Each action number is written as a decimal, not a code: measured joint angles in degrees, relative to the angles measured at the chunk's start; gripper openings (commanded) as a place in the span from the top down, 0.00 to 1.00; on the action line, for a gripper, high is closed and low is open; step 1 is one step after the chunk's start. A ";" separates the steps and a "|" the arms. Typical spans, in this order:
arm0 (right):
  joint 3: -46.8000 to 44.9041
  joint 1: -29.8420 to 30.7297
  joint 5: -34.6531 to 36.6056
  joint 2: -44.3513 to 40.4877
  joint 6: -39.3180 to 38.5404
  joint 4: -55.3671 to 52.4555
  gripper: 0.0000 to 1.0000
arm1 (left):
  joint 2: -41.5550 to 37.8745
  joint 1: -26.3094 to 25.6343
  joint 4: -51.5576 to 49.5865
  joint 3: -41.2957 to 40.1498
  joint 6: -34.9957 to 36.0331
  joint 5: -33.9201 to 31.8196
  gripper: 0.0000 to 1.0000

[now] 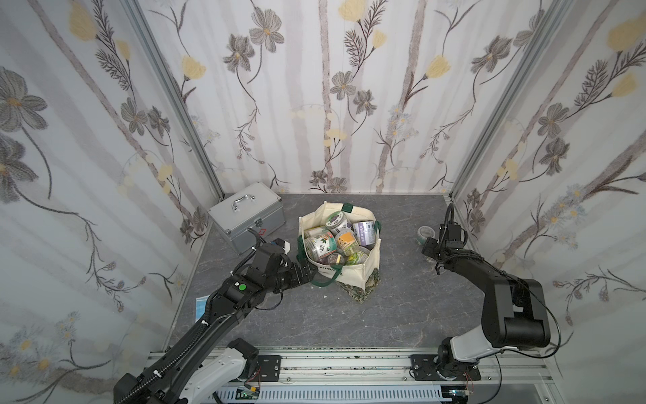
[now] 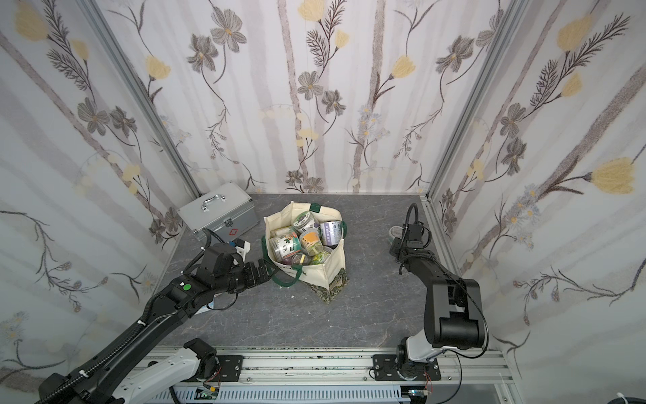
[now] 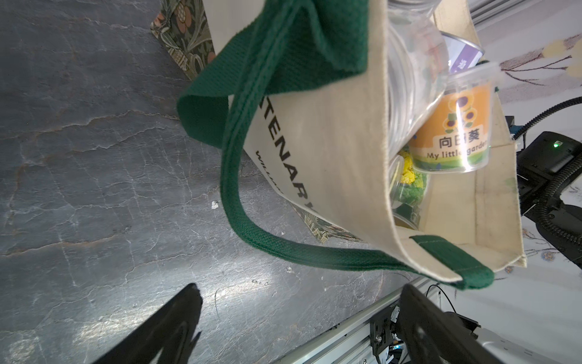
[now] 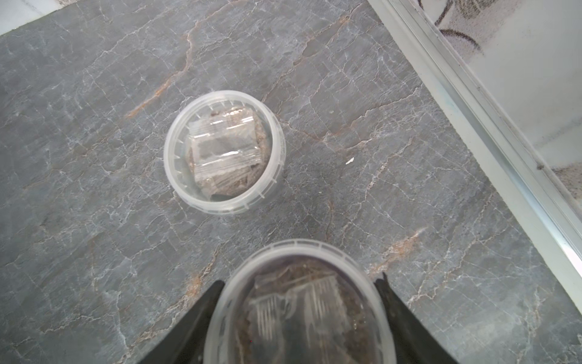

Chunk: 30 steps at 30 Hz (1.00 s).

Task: Take out the seed jars from the canvas bag
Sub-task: Place the seed jar at the center of the board.

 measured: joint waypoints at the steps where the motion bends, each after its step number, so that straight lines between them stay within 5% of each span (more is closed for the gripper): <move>1: 0.17 -0.07 -0.15 0.39 -0.44 0.02 0.30 | 0.20 0.00 0.00 0.17 0.02 0.00 0.00; 15: 0.33 -0.37 -1.60 0.33 -1.40 -0.46 0.08 | 1.84 0.00 -0.02 1.92 0.15 0.04 0.00; 19: -0.87 -0.37 -2.47 -4.59 -1.11 -1.38 0.00 | 1.33 0.00 -0.35 3.52 0.15 -0.37 0.00; 30: -4.17 4.28 -16.00 -26.34 5.25 -3.61 0.00 | -6.93 0.00 -0.81 5.44 -0.79 -4.50 0.00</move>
